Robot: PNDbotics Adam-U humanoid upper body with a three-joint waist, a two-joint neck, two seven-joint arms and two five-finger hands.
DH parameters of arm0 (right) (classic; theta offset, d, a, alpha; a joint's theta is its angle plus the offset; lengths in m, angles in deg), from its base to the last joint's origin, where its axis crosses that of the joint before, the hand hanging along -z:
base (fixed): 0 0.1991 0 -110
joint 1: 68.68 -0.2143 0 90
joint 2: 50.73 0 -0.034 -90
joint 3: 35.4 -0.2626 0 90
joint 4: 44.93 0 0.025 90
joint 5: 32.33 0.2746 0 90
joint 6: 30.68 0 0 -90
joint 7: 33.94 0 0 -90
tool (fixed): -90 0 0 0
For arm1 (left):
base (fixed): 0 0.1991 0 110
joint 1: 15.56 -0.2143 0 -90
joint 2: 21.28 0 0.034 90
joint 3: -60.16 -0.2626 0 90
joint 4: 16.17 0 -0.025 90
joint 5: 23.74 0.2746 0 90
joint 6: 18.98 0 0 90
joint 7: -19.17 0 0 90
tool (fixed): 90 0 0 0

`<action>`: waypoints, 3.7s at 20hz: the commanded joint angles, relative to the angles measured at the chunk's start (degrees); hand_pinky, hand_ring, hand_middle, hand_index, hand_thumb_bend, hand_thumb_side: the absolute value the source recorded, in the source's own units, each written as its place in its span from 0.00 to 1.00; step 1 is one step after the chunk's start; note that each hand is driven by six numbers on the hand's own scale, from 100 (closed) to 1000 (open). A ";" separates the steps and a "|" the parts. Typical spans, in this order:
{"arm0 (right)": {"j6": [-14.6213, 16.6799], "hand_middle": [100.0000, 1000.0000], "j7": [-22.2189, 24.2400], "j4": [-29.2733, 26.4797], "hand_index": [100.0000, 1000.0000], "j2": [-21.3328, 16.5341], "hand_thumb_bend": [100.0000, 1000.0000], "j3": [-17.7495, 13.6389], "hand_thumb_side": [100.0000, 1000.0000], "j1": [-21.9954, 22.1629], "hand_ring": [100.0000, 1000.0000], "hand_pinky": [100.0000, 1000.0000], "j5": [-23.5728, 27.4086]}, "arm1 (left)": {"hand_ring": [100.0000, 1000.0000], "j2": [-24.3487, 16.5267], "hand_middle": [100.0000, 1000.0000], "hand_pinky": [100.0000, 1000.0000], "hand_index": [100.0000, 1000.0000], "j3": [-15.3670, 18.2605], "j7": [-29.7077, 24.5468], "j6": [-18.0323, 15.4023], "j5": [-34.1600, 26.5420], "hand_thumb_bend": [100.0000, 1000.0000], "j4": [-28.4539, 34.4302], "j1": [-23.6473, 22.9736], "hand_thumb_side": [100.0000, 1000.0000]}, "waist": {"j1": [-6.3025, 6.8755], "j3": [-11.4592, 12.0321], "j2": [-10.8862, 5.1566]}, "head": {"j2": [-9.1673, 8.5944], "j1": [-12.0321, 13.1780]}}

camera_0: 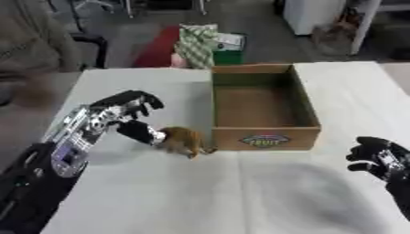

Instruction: Pick up objects on the table and place them in the box.

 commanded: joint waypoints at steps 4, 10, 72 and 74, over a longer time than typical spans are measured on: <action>0.01 0.57 0.15 -0.55 0.74 -0.93 0.00 -0.11 0.56 -0.27 0.64 0.59 -0.41 | 0.76 0.24 0.79 0.71 0.86 -0.46 -1.93 -1.76 -0.12 0.45 -0.74 1.77 0.33 | -0.04 -0.06 -1.01 | 0.57 0.14; 0.02 0.57 0.24 -0.63 0.74 -0.90 0.00 -0.03 0.56 -0.37 0.64 0.59 -0.32 | 0.75 1.79 0.78 0.70 0.85 -0.94 -0.76 -2.53 1.28 0.44 -2.20 2.08 0.31 | -0.06 -0.32 -1.01 | 3.10 -0.07; 0.13 0.57 1.19 -0.82 0.74 -1.81 0.00 0.98 0.56 -1.70 0.64 0.59 -0.66 | 0.21 6.68 0.13 0.47 0.32 -1.43 -2.48 -5.11 19.92 0.00 -8.52 22.54 0.16 | 0.77 -5.15 0.18 | 1.94 -0.10; 0.12 0.57 1.45 -0.87 0.74 -1.80 0.00 1.24 0.56 -2.01 0.64 0.59 -0.69 | 0.21 8.57 0.13 0.47 0.32 -0.43 -0.01 -5.45 23.58 0.00 -10.86 22.56 0.16 | 0.80 -5.86 0.50 | 1.57 0.22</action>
